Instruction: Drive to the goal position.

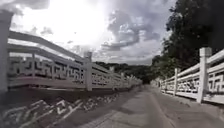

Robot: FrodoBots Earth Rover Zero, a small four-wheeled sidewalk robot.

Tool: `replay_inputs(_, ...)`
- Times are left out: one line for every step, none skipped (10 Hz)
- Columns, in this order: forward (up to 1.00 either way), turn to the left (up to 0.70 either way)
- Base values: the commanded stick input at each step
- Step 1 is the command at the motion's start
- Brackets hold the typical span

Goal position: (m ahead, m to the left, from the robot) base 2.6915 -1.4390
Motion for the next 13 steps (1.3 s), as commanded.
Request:
replay_inputs(0.45, -0.27)
replay_inputs(0.45, -0.27)
replay_inputs(0.45, -0.04)
replay_inputs(0.45, 0.00)
replay_inputs(0.45, 0.00)
replay_inputs(0.45, 0.00)
replay_inputs(0.45, 0.00)
replay_inputs(0.45, 0.00)
replay_inputs(0.45, 0.00)
replay_inputs(0.45, 0.00)
replay_inputs(0.45, 0.00)
replay_inputs(0.45, 0.00)
replay_inputs(0.45, 0.00)
